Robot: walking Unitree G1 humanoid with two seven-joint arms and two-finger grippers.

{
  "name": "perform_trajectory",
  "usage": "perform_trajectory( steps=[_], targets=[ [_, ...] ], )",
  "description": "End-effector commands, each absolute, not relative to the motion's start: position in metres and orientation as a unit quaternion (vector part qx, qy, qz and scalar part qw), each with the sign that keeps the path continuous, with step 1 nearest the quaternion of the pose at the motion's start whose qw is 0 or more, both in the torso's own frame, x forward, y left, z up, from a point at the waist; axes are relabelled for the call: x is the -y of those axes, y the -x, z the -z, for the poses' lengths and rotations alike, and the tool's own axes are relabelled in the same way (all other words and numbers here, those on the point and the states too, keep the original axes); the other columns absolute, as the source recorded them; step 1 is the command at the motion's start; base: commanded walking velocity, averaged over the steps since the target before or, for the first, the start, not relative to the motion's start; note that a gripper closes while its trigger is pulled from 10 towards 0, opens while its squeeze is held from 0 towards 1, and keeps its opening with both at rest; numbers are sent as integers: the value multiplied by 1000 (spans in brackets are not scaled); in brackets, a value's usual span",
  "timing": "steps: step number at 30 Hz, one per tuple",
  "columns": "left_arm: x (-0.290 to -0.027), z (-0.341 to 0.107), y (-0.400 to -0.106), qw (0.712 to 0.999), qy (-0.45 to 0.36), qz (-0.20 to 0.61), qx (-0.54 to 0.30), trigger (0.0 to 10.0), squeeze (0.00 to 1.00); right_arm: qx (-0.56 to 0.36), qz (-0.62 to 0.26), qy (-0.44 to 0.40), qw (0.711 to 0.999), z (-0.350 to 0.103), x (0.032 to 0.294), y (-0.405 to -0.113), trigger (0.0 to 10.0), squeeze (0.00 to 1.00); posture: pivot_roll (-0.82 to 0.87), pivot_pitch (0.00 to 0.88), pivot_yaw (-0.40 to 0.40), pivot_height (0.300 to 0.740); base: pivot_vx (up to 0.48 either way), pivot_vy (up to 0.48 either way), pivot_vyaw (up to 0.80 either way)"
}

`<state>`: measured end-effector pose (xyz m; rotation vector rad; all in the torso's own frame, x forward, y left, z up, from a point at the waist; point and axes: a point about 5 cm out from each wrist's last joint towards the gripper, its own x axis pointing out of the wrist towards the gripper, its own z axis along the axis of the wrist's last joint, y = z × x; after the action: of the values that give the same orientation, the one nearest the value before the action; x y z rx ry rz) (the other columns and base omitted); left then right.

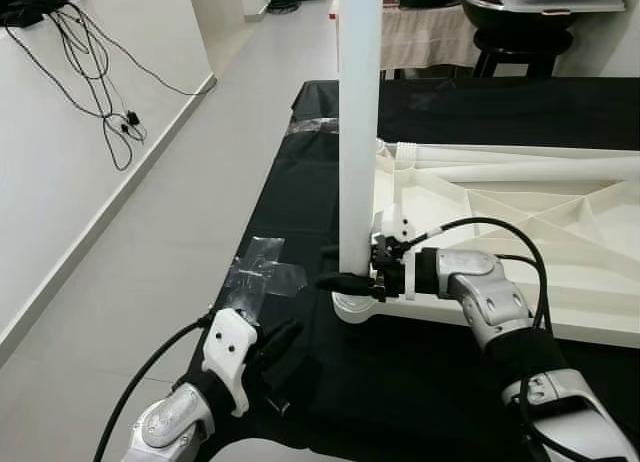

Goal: Building children table

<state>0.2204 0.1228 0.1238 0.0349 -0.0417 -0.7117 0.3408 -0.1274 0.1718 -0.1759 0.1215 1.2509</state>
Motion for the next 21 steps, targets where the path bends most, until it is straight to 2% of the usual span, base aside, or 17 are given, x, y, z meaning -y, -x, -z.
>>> perform_trajectory(
  steps=[1,3,4,6,7,8,9,10,11,13,19,20,21],
  targets=[
    [-124,-122,-218,938,-17,346,14,10000,0,-62,-567,73,818,-164,128,-338,0,0,-27,148,50,740,0,0,0],
    [-124,-122,-218,938,-17,346,15,10000,0,-61,-559,76,823,-163,129,-338,0,0,-27,148,50,740,0,0,0],
    [-124,-123,-218,938,-17,346,15,10000,0,-62,-522,85,847,-159,131,-335,0,0,-31,156,47,740,0,0,0],
    [-124,-123,-218,938,-17,346,15,10000,0,-62,-522,85,847,-159,131,-335,0,0,-31,156,47,740,0,0,0],
    [-125,-123,-218,938,-17,346,15,10000,0,-67,-435,90,894,-152,131,-333,0,0,-30,156,41,740,0,0,0],
    [-127,-124,-218,938,-17,346,15,10000,0,-72,-314,75,944,-141,122,-318,0,0,-34,167,49,740,0,0,0],
    [-128,-124,-218,938,-18,346,16,10000,0,-73,-244,74,964,-135,113,-302,0,0,-35,174,58,740,0,0,0],
    [-128,-124,-218,938,-18,346,16,10000,0,-73,-244,74,964,-135,113,-302,0,0,-35,174,58,740,0,0,0],
    [-129,-124,-219,938,-18,346,16,10000,0,-71,-206,71,973,-134,106,-291,0,0,-35,174,58,740,0,0,0],
    [-129,-124,-220,938,-20,347,15,10000,0,-65,-230,78,968,-136,99,-294,0,0,-44,156,67,740,0,0,0],
    [-128,-123,-222,936,-20,350,14,10000,0,-74,-237,66,966,-134,101,-300,0,0,-41,153,61,740,0,0,0],
    [-128,-123,-223,937,-20,348,16,10000,0,-74,-263,53,961,-135,98,-304,10000,0,-41,150,57,740,0,0,0],
    [-128,-123,-223,937,-20,348,16,10000,0,-74,-263,53,961,-135,98,-304,10000,0,-41,150,57,740,0,0,0]
  ],
)
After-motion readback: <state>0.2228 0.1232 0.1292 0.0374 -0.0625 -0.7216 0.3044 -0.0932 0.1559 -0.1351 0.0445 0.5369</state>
